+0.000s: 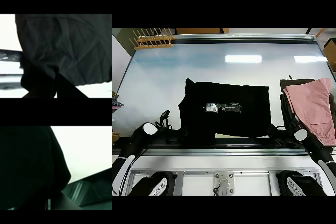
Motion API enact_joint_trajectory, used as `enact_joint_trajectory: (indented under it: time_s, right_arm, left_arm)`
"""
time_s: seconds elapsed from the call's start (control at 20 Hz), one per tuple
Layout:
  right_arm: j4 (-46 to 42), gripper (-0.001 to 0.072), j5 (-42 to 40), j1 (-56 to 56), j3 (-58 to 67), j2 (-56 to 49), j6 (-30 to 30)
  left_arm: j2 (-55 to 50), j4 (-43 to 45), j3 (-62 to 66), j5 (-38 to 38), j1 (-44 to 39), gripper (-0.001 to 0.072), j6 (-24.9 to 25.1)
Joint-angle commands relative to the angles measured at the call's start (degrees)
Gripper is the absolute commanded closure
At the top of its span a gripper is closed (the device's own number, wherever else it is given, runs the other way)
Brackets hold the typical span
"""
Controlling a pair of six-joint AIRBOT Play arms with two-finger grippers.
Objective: Fold the clothes and pants, and hang the long-sleeved shirts on hangers.
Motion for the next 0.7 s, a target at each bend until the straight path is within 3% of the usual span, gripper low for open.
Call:
enact_joint_trajectory:
  time_s: [0.0, 0.15, 0.3, 0.45, 0.65]
  right_arm:
    - [-8.5, 0.0694, 11.3, -1.7, 5.9, 1.0, 0.1]
    - [-17.9, 0.0694, 26.8, -3.7, 13.5, 3.6, -2.6]
    - [-18.3, 0.0695, 38.9, -4.3, 18.4, 4.1, -5.7]
    - [-18.3, 0.0695, 42.0, -4.2, 21.4, 4.0, -5.7]
    - [-18.2, 0.0695, 42.0, -4.2, 27.8, 0.0, -5.2]
  left_arm:
    - [4.9, 8.4, 4.8, -11.7, 1.6, 0.0699, -0.4]
    - [16.1, 11.3, 8.1, -26.4, 3.3, 0.0698, -1.0]
    - [24.3, 8.5, 9.5, -34.8, 1.9, 0.0698, -4.9]
    - [26.0, 9.1, 12.3, -35.0, -1.5, 0.0698, -7.2]
    - [15.9, 9.2, 19.4, -28.3, -3.6, 0.0698, -6.1]
